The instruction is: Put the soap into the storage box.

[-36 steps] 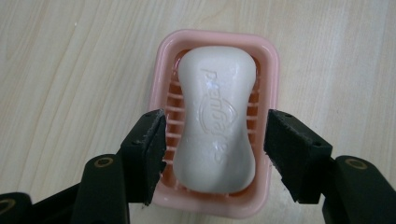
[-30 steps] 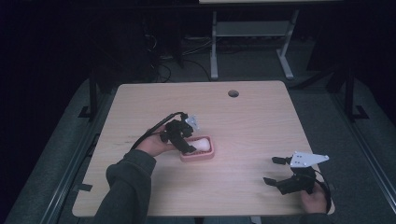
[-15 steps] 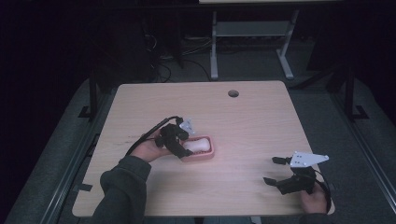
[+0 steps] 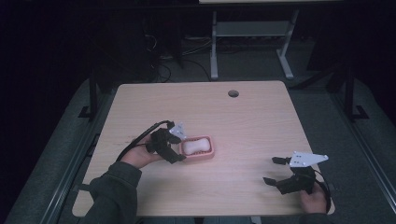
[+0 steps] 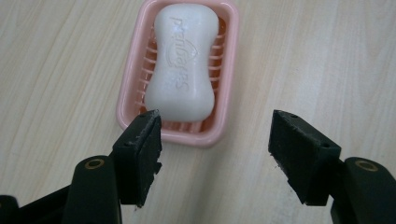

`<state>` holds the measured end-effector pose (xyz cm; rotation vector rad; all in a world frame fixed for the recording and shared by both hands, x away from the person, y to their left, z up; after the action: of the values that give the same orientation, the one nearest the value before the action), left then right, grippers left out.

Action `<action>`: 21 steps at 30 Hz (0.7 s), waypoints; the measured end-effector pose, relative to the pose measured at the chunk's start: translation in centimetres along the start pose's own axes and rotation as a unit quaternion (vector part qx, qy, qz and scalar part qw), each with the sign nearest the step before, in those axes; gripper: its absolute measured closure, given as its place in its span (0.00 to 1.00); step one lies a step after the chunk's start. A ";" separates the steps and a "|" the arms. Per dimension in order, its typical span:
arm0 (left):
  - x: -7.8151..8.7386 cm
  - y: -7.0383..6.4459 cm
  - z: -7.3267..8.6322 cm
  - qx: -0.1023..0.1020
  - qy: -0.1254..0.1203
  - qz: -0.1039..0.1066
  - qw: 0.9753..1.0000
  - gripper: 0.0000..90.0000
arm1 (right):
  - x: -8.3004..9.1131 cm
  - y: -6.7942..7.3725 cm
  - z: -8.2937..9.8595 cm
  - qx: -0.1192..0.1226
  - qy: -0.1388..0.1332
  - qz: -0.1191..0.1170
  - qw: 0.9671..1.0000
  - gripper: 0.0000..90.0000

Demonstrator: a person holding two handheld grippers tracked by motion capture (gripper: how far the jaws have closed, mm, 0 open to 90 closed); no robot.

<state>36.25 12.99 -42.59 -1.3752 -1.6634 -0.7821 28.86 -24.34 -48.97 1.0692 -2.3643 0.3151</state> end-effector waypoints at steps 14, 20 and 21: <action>0.0 -1.5 3.1 0.013 -0.005 -0.001 1.000 0.36 | -0.3 0.1 0.0 0.005 0.008 0.000 1.000 0.15; 0.1 -2.0 4.2 0.014 -0.006 -0.003 1.000 0.36 | -0.3 0.2 0.0 0.005 0.009 0.000 1.000 0.15; 0.1 -2.1 4.3 0.015 -0.007 -0.004 1.000 0.36 | -0.3 0.2 0.0 0.005 0.010 0.000 1.000 0.15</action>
<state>33.30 16.30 -44.44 -1.3574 -1.6852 -0.7503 28.89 -24.00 -49.17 1.0652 -2.3485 0.3364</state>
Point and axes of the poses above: each handheld gripper's, and its own axes: x roughly backward along the jaws, z roughly out of its underside, y roughly to its left, the point moved 5 cm from there along -x, roughly forward along the jaws, and after that the axes turned 8 degrees about z, right-handed, at the moved point
